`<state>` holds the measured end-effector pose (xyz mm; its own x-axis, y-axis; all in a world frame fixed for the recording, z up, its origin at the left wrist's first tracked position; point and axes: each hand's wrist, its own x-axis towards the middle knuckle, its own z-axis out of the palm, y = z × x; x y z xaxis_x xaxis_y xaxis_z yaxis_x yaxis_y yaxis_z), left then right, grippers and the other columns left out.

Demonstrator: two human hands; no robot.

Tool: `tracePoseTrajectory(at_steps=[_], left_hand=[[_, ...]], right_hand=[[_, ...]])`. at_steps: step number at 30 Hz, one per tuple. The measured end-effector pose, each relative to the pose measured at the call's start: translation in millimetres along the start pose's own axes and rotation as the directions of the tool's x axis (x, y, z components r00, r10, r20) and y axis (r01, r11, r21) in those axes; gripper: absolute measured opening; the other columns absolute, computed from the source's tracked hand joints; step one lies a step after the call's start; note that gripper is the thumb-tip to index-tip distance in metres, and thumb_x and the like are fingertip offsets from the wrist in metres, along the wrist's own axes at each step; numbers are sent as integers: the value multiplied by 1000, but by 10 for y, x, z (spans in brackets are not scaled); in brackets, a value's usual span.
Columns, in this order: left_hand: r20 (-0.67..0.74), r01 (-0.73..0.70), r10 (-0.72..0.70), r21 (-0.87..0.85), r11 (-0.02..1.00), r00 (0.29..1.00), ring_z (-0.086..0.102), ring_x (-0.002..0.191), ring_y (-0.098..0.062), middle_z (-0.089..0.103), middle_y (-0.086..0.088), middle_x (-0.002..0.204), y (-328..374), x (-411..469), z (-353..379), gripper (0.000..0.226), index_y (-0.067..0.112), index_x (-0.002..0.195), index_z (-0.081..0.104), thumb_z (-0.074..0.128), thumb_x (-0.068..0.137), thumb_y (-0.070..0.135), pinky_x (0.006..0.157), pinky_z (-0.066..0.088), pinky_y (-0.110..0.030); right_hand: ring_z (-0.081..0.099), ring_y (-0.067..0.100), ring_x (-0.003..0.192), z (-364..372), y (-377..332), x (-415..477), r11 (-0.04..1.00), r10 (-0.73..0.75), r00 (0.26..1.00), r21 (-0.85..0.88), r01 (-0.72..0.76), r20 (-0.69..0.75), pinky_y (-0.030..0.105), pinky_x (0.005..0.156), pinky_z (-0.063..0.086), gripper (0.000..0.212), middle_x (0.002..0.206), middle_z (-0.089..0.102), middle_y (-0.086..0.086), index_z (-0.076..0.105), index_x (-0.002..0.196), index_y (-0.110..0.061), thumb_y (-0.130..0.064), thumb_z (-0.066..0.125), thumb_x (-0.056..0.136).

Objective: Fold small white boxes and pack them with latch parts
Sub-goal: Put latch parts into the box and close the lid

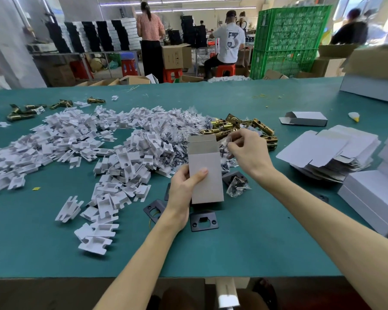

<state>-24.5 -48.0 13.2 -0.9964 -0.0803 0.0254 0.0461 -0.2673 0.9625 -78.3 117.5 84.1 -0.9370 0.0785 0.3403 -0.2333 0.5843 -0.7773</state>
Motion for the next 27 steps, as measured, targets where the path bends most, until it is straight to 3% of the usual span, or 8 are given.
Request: tracePoseTrajectory(at_steps=[2,4,7,12,18,20,23,27], left_hand=[[-4,2,-2,-8,1000,1000,73,107,-30,75,-12,118,2,-7,2,53,9,126,64,77,80,31,91,61,-48],[-6,2,-2,-9,1000,1000,72,108,-31,75,-12,118,4,-11,0,54,8,126,64,77,80,31,94,60,-50],[-7,3,-3,-2,1000,1000,71,111,-33,74,-13,120,3,-16,2,55,8,127,63,77,79,31,96,59,-52],[5,-2,2,12,1000,1000,71,111,-32,74,-12,121,1,-30,-2,53,9,127,64,78,81,32,92,61,-50],[53,-50,48,29,998,997,75,99,-18,78,-5,112,18,-61,8,41,11,121,68,80,85,24,75,60,-28],[75,-59,57,35,998,996,75,100,-18,78,-6,113,24,-67,12,43,11,121,69,82,82,26,76,60,-27],[91,-65,60,55,996,994,74,100,-19,78,-7,112,18,-70,3,41,14,119,70,85,83,27,77,60,-29],[98,-71,64,68,995,993,74,99,-20,78,-9,110,7,-81,10,41,14,118,70,83,82,29,78,61,-31]], right_hand=[[70,14,75,-32,7,-21,1000,6,1000,-30,-6,15,17,65,51,16,89,71,4,69,110,-5,-6,58,98],[65,6,74,-64,-2,-52,998,-19,1000,-64,20,19,10,64,46,15,89,71,1,74,106,-7,-7,61,97],[63,-3,77,-124,-72,-115,997,-67,996,38,70,-63,5,65,43,11,83,68,-9,73,94,-14,-9,63,96],[68,18,89,-156,-263,-144,975,-141,978,148,164,-156,36,84,57,6,93,71,0,67,100,-14,-15,60,100],[72,14,85,-65,-387,-197,939,-298,952,160,305,-64,41,80,60,14,91,74,3,64,112,-11,-5,57,101],[70,18,86,-55,-382,-226,911,-405,913,63,407,-44,43,80,58,22,91,73,3,64,120,-13,-3,56,101],[67,29,94,-49,-344,-257,798,-560,820,-188,573,122,46,80,55,27,104,71,7,66,124,-11,-2,57,100],[61,33,100,-20,-283,-274,712,-574,790,-343,612,218,42,90,48,19,106,70,12,72,112,-2,-1,59,98]])
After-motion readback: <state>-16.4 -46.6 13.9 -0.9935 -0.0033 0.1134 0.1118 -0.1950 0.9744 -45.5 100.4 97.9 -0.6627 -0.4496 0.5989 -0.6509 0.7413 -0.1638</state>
